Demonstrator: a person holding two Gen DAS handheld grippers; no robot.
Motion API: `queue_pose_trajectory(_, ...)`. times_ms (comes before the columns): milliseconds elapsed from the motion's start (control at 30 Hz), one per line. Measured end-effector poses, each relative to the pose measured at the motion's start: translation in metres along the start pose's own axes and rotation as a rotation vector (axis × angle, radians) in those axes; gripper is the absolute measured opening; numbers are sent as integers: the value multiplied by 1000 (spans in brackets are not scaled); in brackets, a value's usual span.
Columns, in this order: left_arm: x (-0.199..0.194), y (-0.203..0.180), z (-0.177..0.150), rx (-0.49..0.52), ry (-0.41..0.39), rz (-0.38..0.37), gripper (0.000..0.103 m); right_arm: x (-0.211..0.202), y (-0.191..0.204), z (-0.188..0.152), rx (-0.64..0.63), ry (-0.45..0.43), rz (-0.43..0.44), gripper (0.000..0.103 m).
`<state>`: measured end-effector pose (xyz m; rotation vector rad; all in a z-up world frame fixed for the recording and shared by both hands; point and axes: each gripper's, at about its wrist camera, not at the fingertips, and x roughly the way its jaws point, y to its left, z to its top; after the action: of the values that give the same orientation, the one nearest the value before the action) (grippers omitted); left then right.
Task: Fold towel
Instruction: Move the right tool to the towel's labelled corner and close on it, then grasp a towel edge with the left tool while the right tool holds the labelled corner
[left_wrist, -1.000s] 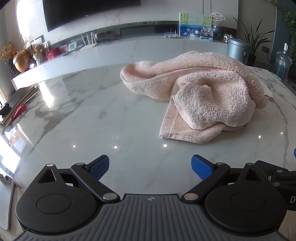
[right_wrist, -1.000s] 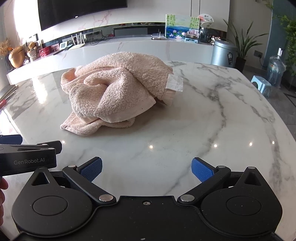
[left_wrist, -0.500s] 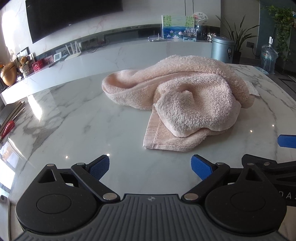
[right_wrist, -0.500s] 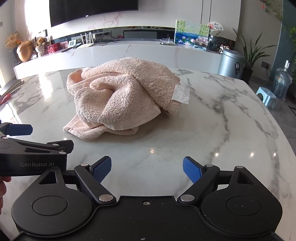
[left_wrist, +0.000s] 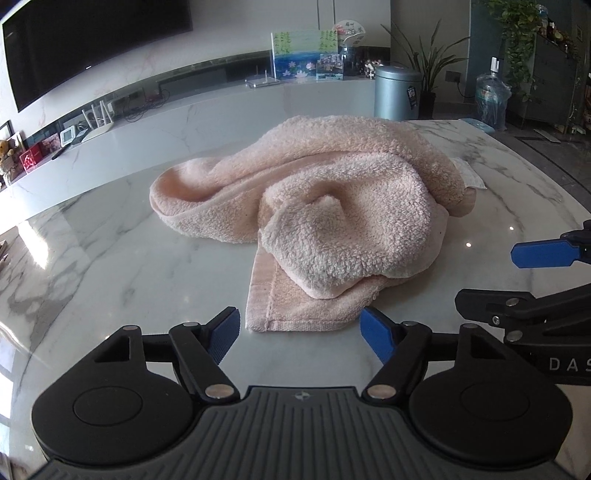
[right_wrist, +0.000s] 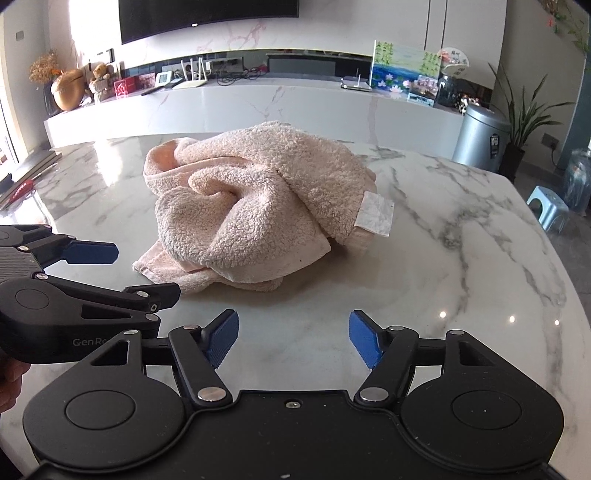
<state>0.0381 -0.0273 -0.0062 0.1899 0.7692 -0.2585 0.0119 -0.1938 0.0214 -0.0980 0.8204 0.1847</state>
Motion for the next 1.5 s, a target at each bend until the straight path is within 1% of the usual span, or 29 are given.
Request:
queue_pose_trajectory(33, 2, -1, 2, 8, -3, -6, 67, 1, -2, 2, 0, -1, 0, 66)
queue_pose_trajectory(167, 14, 1, 6, 8, 11, -48, 55, 5, -8, 8, 2, -6, -1, 66)
queue_pose_trajectory(233, 17, 4, 5, -4, 19, -77, 48, 7, -11, 12, 3, -9, -1, 66)
queue_pose_trajectory(300, 19, 7, 4, -25, 27, -112, 35, 9, -14, 15, 4, -11, -1, 66)
queue_pose_trajectory(333, 19, 9, 3, -36, 30, -129, 33, 10, -16, 17, 4, -13, -1, 66)
queue_pose_trajectory(400, 18, 11, 3, -37, 35, -133, 28, 12, -19, 20, 5, -15, -1, 66)
queue_pose_trajectory(467, 17, 13, 4, -37, 40, -138, 25, 14, -22, 24, 6, -18, -2, 66)
queue_pose_trajectory(500, 17, 14, 4, -38, 43, -140, 25, 15, -23, 25, 7, -19, -2, 65)
queue_pose_trajectory(600, 14, 17, 3, -44, 49, -142, 24, 19, -28, 30, 8, -23, -2, 54)
queue_pose_trajectory(700, 13, 20, 2, -44, 45, -151, 24, 22, -33, 35, 10, -27, -2, 48)
queue_pose_trajectory(733, 15, 18, 4, -41, 43, -151, 24, 23, -36, 36, 14, -27, 7, 43)
queue_pose_trajectory(767, 15, 19, 4, -39, 43, -152, 24, 29, -45, 38, 21, -24, 20, 41)
queue_pose_trajectory(900, 15, 19, 4, -36, 43, -151, 24, 39, -52, 40, 32, -8, 52, 25)
queue_pose_trajectory(1067, 16, 20, 5, -41, 45, -151, 25, 45, -55, 41, 31, 3, 51, 24)
queue_pose_trajectory(1100, 16, 20, 5, -40, 45, -149, 25, 45, -56, 40, 34, -2, 56, 16)
queue_pose_trajectory(1200, 16, 20, 5, -41, 46, -144, 25, 40, -58, 38, 38, 6, 59, 11)
queue_pose_trajectory(1233, 15, 20, 5, -42, 48, -143, 25, 38, -58, 37, 39, 9, 60, 8)
queue_pose_trajectory(1367, 14, 24, 6, -52, 64, -119, 25, 31, -60, 34, 43, 21, 64, 7)
queue_pose_trajectory(1467, 12, 30, 6, -59, 87, -94, 25, 26, -61, 32, 46, 30, 67, 3)
queue_pose_trajectory(1500, 10, 33, 6, -61, 98, -82, 25, 24, -62, 31, 47, 33, 68, 0)
